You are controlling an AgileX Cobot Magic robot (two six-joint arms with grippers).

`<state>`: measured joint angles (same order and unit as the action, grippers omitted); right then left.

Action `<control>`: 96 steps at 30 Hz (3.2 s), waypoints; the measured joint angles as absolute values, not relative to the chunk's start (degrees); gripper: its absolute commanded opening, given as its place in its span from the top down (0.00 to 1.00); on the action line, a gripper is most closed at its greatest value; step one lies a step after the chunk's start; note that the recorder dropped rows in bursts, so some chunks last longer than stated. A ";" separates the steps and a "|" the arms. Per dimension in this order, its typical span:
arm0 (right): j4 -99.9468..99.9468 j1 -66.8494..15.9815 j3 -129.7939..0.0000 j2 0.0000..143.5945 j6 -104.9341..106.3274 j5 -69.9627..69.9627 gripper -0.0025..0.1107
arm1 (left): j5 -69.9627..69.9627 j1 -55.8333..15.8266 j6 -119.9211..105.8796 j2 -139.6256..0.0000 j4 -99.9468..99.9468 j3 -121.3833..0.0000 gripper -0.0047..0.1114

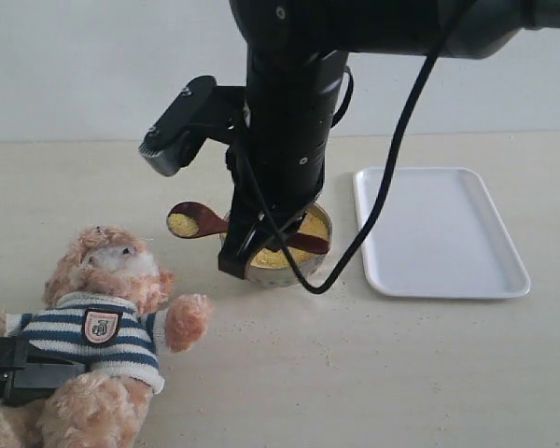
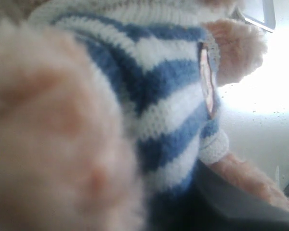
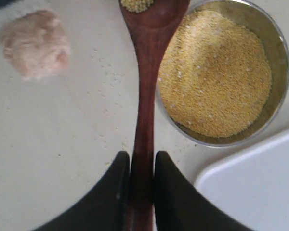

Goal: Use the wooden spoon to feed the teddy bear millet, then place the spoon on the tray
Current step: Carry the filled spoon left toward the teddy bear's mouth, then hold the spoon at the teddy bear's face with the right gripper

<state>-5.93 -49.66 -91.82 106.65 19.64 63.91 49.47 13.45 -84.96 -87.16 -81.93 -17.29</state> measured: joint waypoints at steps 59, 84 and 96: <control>-21.80 -60.99 -97.04 116.15 17.07 60.69 0.85 | 49.47 13.45 -84.96 -87.16 -81.93 -17.29 0.90; -41.96 -68.72 -97.04 118.30 8.62 64.58 0.94 | 49.43 13.45 -84.96 -87.16 -81.93 -17.29 0.90; -48.98 -72.25 -97.04 118.30 5.21 66.74 0.94 | 49.43 13.45 -84.96 -87.16 -81.93 -17.29 0.90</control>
